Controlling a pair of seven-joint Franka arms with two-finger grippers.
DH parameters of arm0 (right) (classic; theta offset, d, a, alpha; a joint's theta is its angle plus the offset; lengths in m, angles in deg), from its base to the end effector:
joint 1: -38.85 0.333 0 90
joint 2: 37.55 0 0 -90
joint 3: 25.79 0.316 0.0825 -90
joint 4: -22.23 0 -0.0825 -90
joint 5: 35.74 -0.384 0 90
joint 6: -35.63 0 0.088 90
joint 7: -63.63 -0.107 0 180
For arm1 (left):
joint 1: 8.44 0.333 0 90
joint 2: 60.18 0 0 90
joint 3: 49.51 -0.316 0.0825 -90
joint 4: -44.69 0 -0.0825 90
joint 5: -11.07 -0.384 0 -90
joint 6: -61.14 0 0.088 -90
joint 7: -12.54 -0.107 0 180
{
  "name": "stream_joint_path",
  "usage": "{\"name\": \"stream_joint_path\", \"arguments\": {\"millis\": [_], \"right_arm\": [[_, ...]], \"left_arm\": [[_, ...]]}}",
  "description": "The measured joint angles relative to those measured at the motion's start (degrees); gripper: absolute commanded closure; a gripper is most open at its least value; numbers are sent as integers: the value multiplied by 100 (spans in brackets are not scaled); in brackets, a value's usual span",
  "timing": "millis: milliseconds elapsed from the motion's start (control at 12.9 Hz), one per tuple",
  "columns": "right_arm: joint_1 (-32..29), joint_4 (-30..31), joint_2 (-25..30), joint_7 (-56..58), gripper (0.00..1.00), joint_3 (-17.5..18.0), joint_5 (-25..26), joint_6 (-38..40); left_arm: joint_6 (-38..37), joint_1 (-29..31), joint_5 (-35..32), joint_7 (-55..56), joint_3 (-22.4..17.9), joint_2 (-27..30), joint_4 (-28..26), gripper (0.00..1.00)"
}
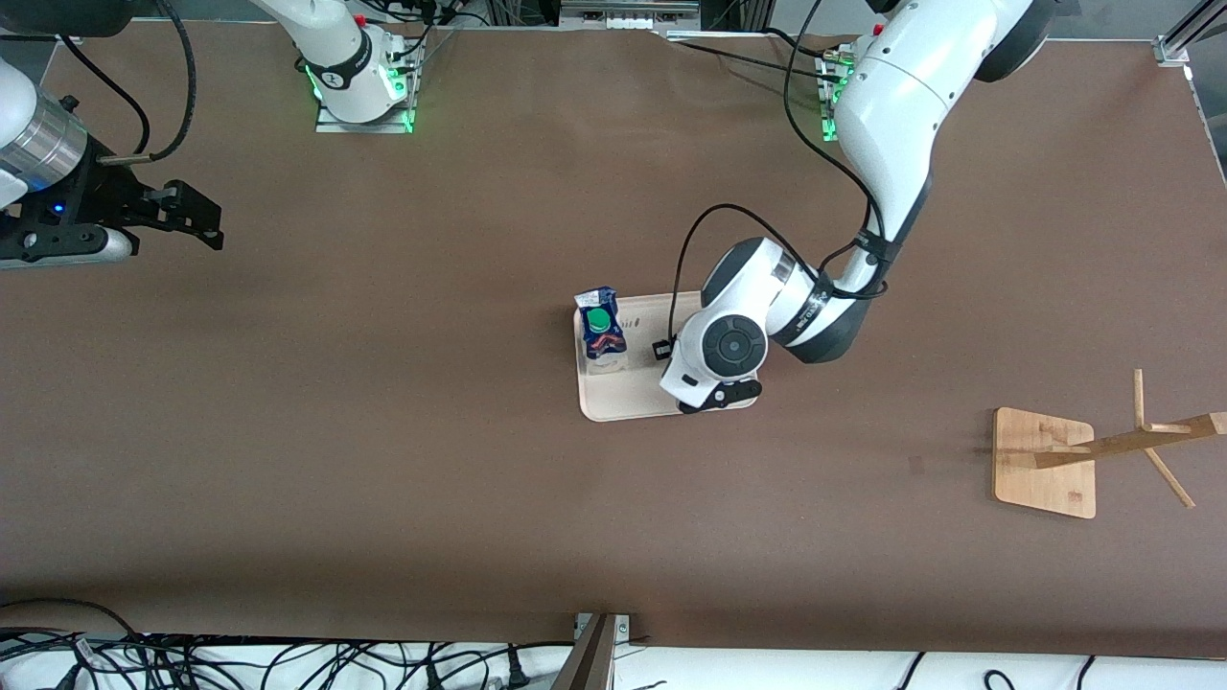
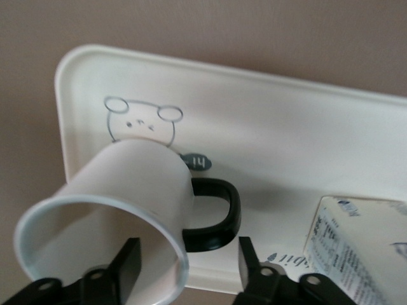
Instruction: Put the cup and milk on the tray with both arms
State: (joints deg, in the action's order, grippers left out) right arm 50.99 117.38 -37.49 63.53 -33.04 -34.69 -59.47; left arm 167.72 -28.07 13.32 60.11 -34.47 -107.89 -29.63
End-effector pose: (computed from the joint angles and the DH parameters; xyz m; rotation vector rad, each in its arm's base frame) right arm 0.5581 0.0459 0.5902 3.1207 0.1331 0.0015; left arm 0.6108 -0.3756 0.2392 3.0424 0.4601 -0.5285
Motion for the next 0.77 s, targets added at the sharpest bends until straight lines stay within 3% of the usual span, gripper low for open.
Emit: {"name": "stream_joint_path", "arguments": {"millis": [310,775], "right_arm": [[-13,-4,-13,0,0,-17,3,7],[-8,-56,-19,0,0,-16,4,2]], "left_arm": [[-521,633,-1,-518,-1,694,150,0],[-1514,2351,-129,-2683,-73,2005,170,0]]}}
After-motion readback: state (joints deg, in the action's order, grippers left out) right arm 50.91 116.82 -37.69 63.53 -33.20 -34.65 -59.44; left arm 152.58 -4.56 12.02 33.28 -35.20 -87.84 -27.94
